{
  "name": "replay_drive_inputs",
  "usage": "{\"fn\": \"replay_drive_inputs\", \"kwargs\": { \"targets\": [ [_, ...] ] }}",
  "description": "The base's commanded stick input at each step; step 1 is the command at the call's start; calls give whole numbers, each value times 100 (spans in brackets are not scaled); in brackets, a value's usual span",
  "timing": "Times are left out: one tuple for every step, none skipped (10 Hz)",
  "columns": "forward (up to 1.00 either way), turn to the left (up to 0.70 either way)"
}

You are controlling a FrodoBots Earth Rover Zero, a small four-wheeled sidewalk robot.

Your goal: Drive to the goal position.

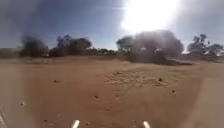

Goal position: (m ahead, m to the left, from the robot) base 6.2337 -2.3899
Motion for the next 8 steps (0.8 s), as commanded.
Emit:
{"fn": "replay_drive_inputs", "kwargs": {
  "targets": [
    [70, 0],
    [70, 0],
    [70, 0],
    [70, 0],
    [70, 0],
    [70, 0],
    [70, 0],
    [70, 0]
  ]
}}
